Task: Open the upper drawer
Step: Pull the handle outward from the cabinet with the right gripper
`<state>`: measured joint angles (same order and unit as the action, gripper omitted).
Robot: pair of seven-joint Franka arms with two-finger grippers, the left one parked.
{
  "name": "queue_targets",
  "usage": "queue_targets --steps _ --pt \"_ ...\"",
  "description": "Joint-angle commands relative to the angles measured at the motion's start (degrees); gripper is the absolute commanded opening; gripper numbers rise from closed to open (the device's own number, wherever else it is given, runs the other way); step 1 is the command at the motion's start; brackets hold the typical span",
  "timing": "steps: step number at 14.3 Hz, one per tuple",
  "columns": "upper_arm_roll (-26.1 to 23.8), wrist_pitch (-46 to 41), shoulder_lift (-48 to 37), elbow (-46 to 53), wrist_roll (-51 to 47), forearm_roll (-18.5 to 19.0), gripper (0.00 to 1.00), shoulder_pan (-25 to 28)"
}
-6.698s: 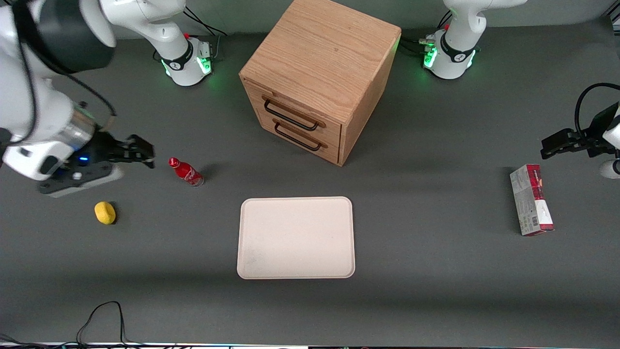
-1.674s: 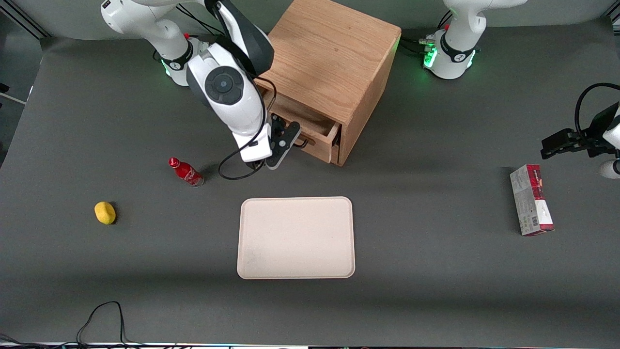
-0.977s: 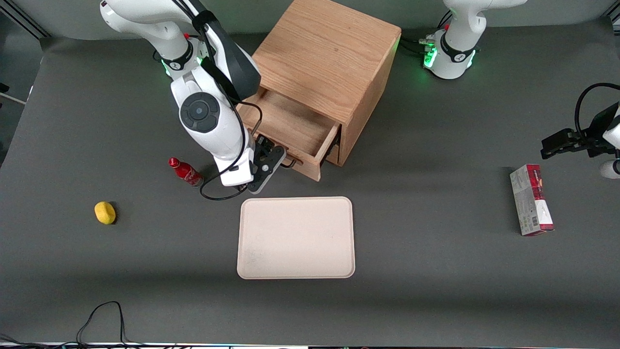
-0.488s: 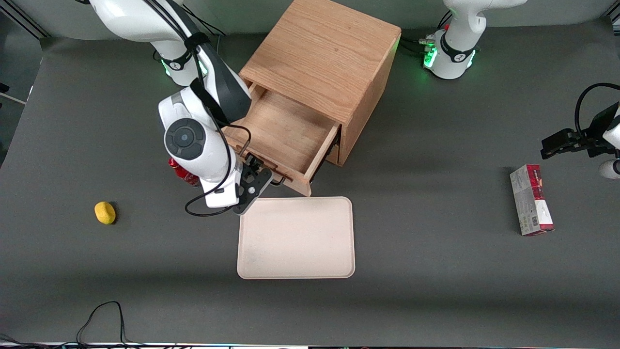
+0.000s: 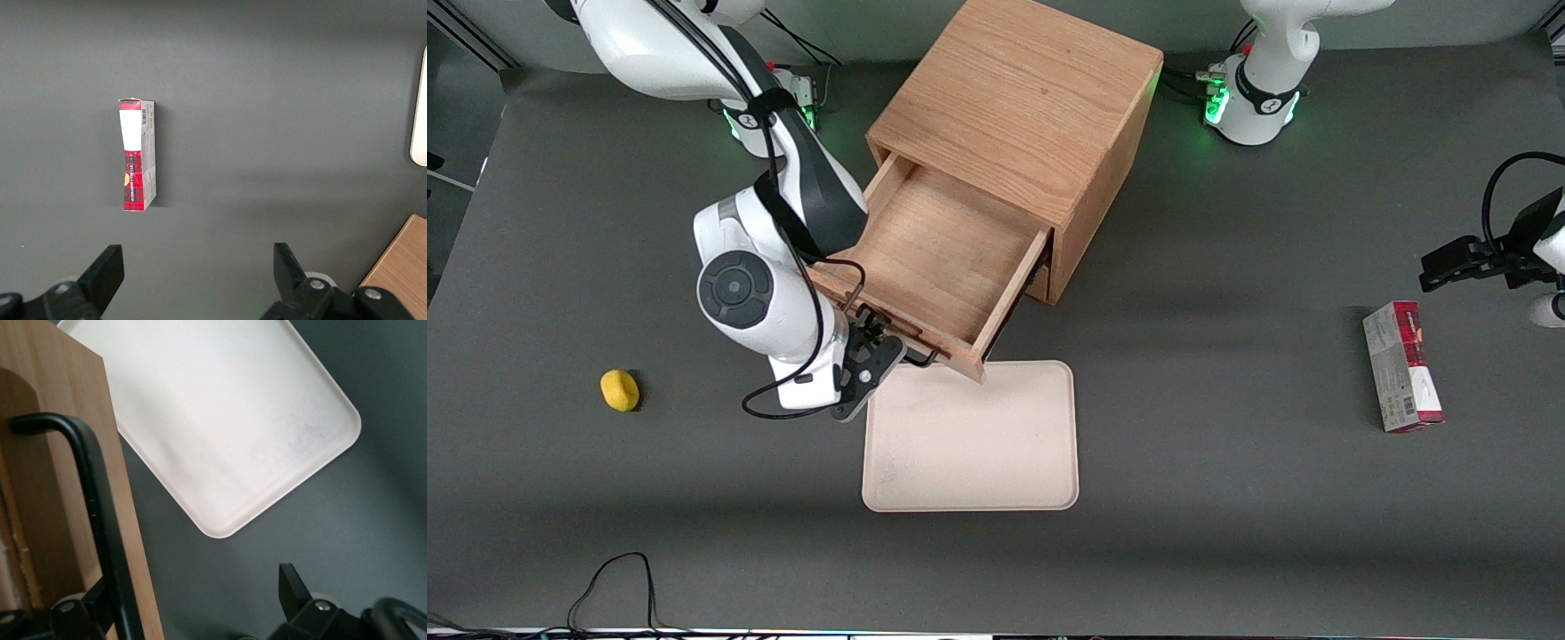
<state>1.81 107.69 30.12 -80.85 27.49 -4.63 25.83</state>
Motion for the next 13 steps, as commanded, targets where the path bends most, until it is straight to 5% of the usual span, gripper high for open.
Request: queue_targets --steps 1,8,13 --pt "-0.2 -2.3 2.5 4.4 1.3 0.7 1.00 -1.1" --pt "-0.3 -2.7 2.7 5.3 1.6 0.7 1.00 -1.6" --pt "-0.3 -11.9 2.0 13.9 1.3 0.7 1.00 -1.5"
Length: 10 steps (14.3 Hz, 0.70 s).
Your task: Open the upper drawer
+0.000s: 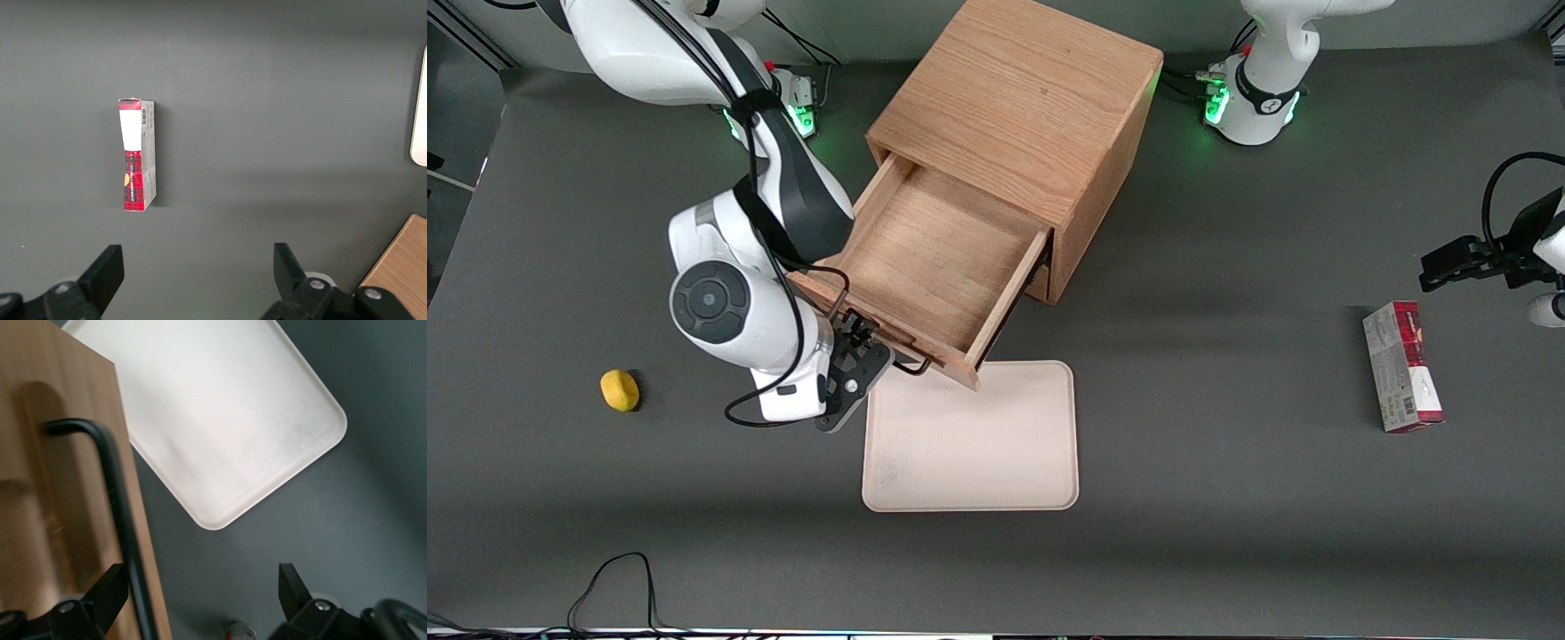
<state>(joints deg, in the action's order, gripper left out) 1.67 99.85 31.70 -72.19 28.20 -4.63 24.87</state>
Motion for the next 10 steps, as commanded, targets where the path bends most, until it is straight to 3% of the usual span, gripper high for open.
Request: queue_targets --steps 1,6,10 --pt "-0.2 -5.3 0.0 6.0 0.5 0.8 1.00 -0.5" --pt "1.7 -7.9 -5.5 6.7 -0.8 1.5 1.00 -1.0" --pt "8.0 -12.2 -10.6 6.5 -17.6 1.3 1.00 -1.1"
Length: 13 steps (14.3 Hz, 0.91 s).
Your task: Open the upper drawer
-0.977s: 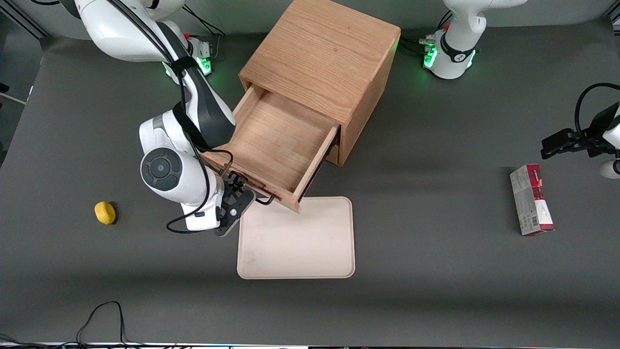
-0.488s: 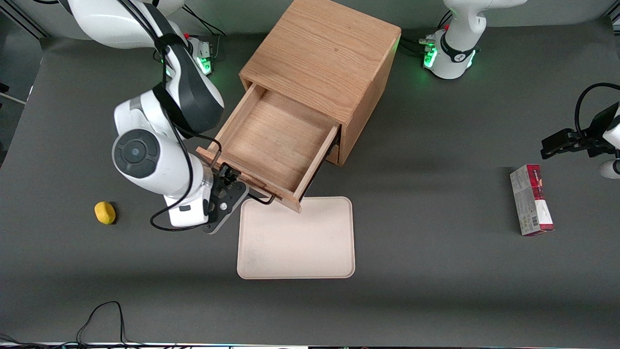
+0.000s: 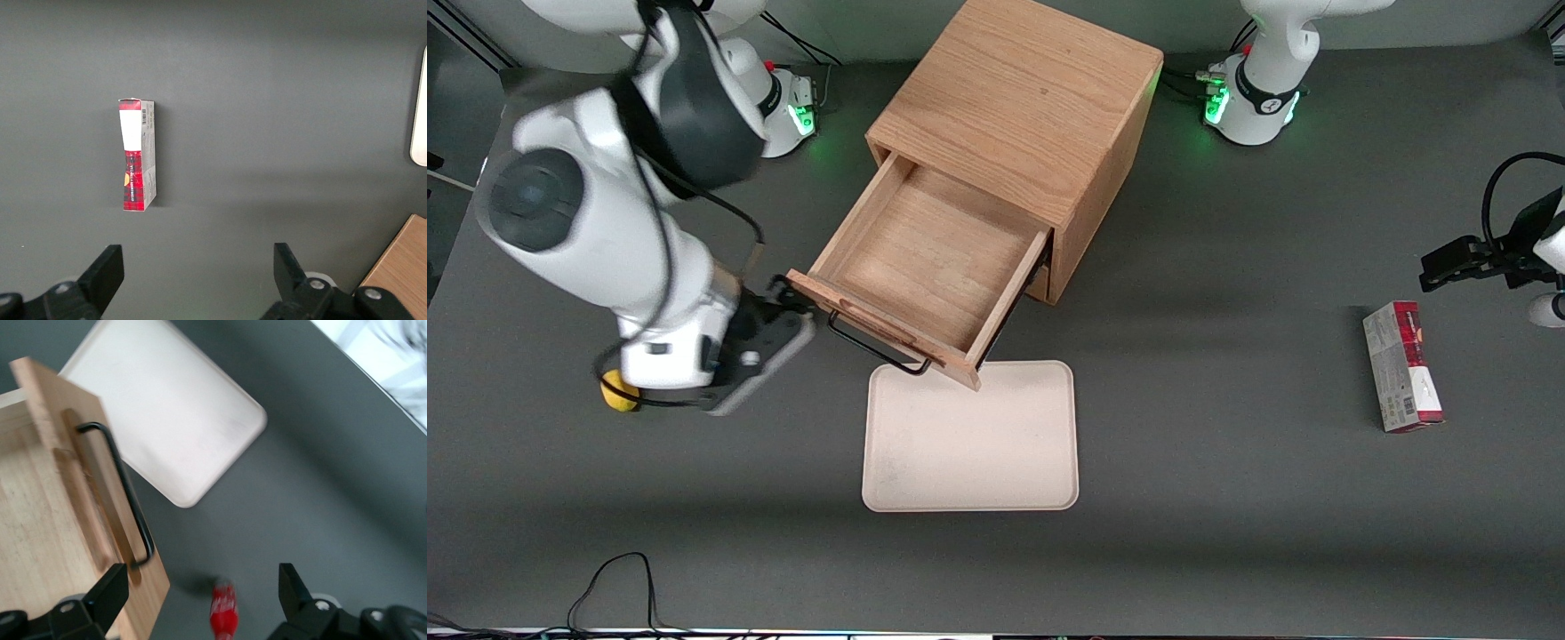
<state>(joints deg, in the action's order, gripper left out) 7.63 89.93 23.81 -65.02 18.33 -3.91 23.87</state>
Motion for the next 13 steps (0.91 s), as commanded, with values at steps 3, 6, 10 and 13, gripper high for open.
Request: queue_targets --steps 3,6,10,13 --pt "7.6 -5.1 -5.5 -2.3 -14.3 0.1 1.00 0.0" --pt "11.3 -5.2 -9.9 -5.8 -14.6 0.1 1.00 0.2" --pt "14.3 -3.1 -12.5 -9.9 -14.6 0.1 1.00 0.0" --pt "7.7 2.3 -17.5 -16.9 -14.6 0.8 1.00 -8.6"
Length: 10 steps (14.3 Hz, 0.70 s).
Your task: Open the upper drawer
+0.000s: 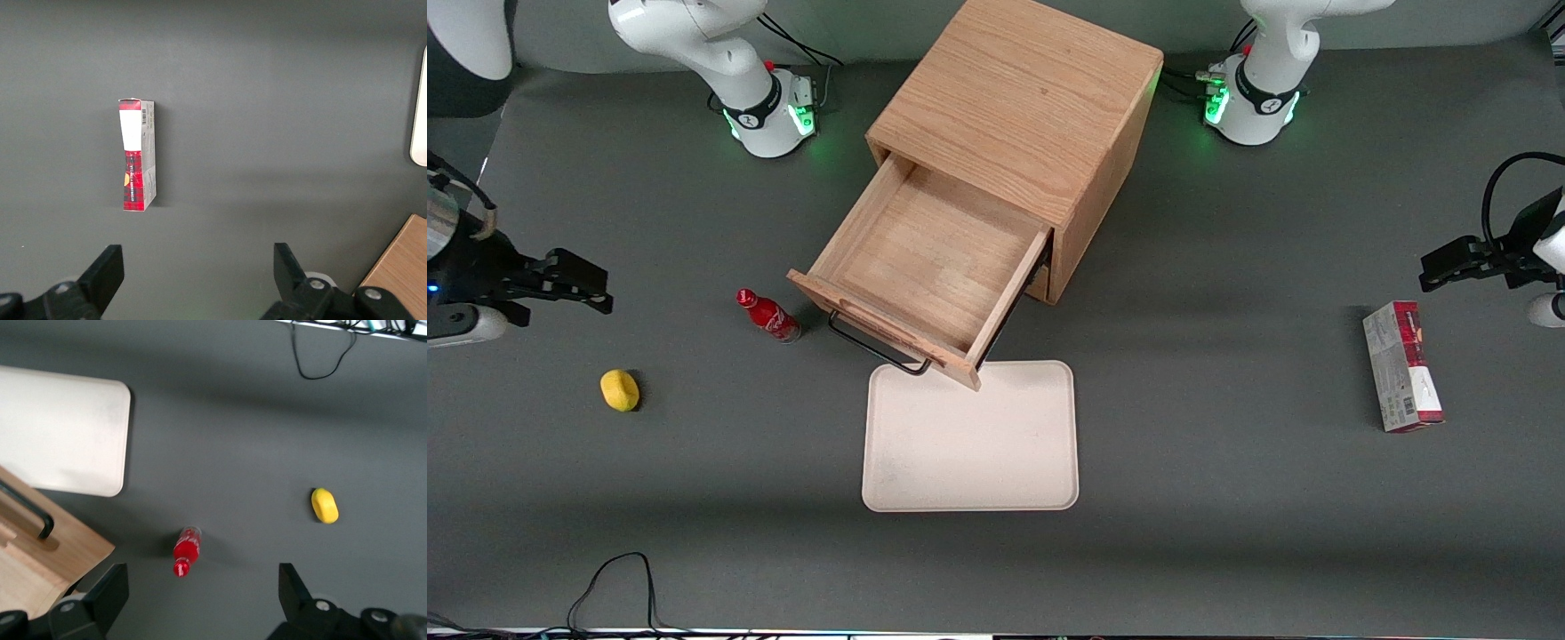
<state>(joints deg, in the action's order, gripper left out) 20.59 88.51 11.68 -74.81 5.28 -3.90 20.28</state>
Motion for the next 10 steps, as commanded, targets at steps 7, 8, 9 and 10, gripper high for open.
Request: queue_targets --steps 7,8,9,10 --pt "-12.2 9.4 -11.7 -17.9 -1.4 2.5 1.00 -14.0" --pt "-12.2 9.3 -11.6 -17.9 -1.4 2.5 1.00 -14.0" --pt "-12.3 9.3 -11.4 -17.7 -1.4 2.6 1.00 -14.0" --pt "-12.6 9.3 -11.2 -17.6 -1.3 2.7 1.00 -14.0"
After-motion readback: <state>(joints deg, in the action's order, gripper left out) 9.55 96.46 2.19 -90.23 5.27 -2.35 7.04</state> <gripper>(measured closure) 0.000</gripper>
